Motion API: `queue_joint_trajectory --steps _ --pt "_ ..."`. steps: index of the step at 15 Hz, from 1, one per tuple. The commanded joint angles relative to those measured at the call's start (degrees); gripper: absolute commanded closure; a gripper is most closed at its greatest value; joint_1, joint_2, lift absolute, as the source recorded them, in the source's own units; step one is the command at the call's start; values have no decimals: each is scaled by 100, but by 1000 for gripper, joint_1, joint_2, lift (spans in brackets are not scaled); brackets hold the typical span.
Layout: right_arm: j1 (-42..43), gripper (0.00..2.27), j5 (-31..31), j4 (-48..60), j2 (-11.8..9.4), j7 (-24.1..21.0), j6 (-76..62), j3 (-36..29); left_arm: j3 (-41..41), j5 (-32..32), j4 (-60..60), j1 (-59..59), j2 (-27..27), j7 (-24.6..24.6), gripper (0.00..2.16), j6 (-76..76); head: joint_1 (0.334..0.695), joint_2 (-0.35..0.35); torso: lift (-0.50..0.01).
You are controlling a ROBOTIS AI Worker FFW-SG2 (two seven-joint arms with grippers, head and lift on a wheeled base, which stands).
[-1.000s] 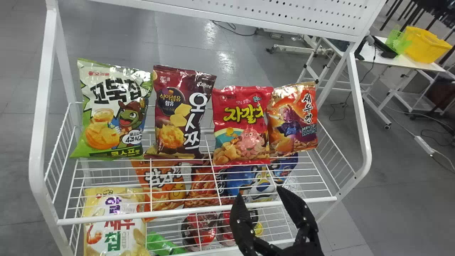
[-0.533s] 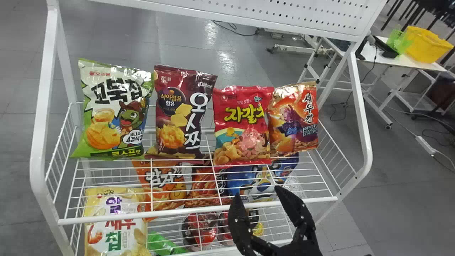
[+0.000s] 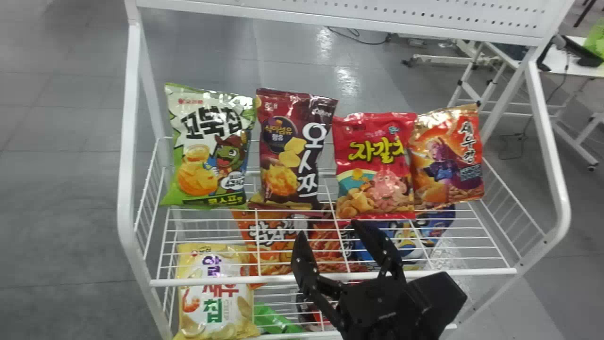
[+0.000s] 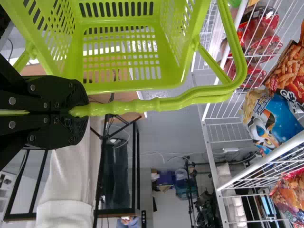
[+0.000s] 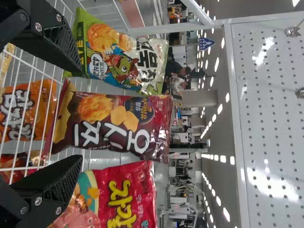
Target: Hold basket handle with left hand then pick Gkobukchip with right hand and place into basket
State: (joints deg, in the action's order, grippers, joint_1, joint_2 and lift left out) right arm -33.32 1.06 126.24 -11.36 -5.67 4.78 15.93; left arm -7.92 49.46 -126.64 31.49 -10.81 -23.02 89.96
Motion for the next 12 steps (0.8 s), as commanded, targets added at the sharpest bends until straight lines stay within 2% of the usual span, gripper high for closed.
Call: queue_joint_trajectory --steps 1,5,10,12 --pt "695 188 -185 -556 143 -57 63 358 10 -41 26 -47 0 8 1706 7 695 -114 -32" --pt "1750 188 -193 -1549 512 -206 292 859 72 -112 105 -117 8 26 1706 7 695 -1 -32" --pt "2796 188 -343 -2516 1048 -347 432 1246 124 -112 245 -161 0 -9 1706 7 695 97 -32" --pt "3112 188 -352 -2877 1141 -382 432 1316 116 -121 272 -161 -18 -18 1706 7 695 121 -32"
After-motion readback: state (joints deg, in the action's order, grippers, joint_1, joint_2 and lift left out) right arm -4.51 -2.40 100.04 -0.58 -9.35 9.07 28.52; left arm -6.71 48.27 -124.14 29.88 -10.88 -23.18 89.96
